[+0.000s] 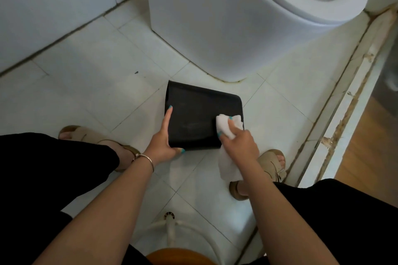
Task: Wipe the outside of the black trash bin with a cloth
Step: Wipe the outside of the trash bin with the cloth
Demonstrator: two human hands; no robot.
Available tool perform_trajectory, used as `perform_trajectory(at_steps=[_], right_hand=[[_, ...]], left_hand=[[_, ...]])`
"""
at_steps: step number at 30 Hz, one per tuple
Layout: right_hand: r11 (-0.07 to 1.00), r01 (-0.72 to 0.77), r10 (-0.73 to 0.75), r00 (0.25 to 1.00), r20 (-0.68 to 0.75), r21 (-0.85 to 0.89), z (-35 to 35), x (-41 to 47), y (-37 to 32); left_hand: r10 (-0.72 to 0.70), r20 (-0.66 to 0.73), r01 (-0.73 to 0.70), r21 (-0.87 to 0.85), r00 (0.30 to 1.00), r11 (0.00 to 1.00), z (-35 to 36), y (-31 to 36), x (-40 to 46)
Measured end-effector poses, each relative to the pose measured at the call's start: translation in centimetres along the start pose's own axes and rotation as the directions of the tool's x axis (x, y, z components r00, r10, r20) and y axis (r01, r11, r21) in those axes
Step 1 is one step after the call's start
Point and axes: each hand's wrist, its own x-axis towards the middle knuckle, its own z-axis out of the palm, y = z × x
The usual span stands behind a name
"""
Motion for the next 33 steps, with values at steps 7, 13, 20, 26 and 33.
perform_trajectory(at_steps=[7,13,20,26,33], right_hand=[[0.987,0.134,-0.135,0.991,-0.004,-0.086,3.2,-3.3,-5.9],[0.904,0.351,-0.343,0.936,0.077,-0.243,2.7,-3.9,-5.6],[0.979,0.114,-0.119,0.993,-0.016,-0.168,0.4,-1.3,-1.3],[0.964,0.239,-0.236,0.971,0.040,-0.116,4.7,-5.2,-7.2],[0.918,0.328,-0.326,0.944,0.046,-0.225,2.6,-3.4,-4.4]], left_hand=[[0.000,-0.076,0.002,0.025,0.997,1.000,0.2,-0.2,-0.1],[-0.012,-0.078,0.015,0.039,0.997,0.999,0.4,-0.2,0.1],[-0.015,-0.046,0.016,0.027,0.999,1.000,0.2,-0.1,0.2],[-0.017,-0.084,0.020,0.029,0.996,0.999,0.4,0.0,0.0],[-0.003,-0.052,0.005,0.036,0.999,0.999,0.1,0.1,0.2]])
